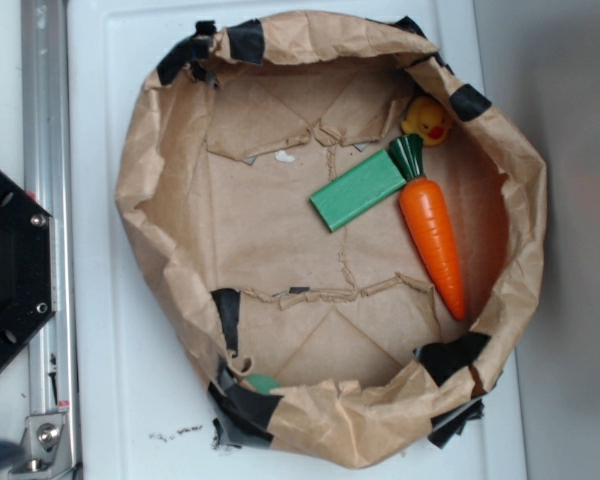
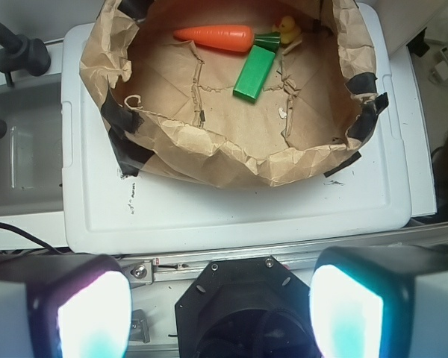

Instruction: Grab the green ball.

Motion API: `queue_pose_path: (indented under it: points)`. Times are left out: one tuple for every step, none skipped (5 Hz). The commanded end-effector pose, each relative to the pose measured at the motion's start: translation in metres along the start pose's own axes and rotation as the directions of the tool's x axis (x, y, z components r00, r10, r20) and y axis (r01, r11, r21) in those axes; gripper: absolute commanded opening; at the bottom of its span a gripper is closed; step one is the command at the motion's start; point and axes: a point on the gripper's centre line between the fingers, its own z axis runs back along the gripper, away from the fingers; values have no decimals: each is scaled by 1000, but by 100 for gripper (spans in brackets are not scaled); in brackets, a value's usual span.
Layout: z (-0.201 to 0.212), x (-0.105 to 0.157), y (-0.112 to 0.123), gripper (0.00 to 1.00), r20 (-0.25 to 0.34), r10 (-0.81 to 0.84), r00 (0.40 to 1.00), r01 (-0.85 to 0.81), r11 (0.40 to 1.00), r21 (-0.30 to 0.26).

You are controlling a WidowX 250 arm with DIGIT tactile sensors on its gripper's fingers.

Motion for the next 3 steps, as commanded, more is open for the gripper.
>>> queue_pose_path:
  points:
    - [0,0,0,100,0,0,1000,0,1000,0]
    - [-31,34,8,100,-17,117,993,-118,993,-13]
    - [-60,71,5,100,-70,227,971,-233,969,-84]
